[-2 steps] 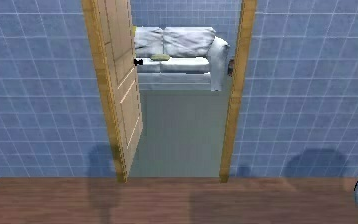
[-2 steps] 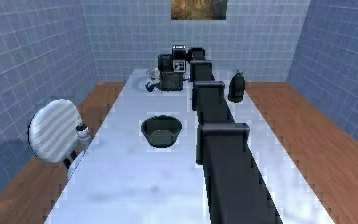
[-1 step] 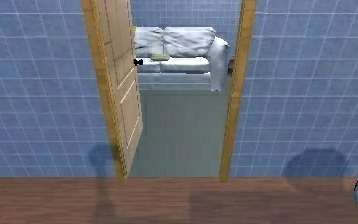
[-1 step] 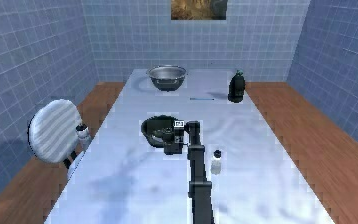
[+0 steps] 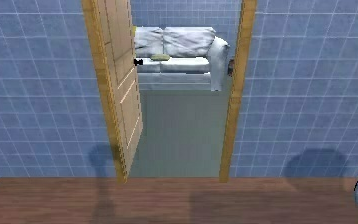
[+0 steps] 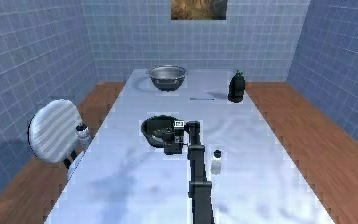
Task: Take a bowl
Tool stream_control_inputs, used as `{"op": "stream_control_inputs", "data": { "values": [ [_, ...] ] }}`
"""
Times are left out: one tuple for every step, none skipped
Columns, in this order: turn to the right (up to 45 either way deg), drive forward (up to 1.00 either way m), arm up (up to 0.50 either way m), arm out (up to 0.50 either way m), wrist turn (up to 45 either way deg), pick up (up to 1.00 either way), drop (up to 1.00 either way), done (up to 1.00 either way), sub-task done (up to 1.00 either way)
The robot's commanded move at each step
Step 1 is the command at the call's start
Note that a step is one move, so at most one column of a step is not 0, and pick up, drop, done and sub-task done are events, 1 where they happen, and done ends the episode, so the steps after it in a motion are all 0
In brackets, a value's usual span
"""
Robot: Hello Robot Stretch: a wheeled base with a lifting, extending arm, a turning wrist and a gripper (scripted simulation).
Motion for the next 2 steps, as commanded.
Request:
{"op": "stream_control_inputs", "data": {
  "values": [
    [0.0, 0.00, 0.10, 0.00, 0.0, 0.00, 0.00, 0.00, 0.00],
    [0.0, 0.00, 0.00, 0.00, 0.0, 0.00, 0.00, 1.00, 0.00]
  ]
}}
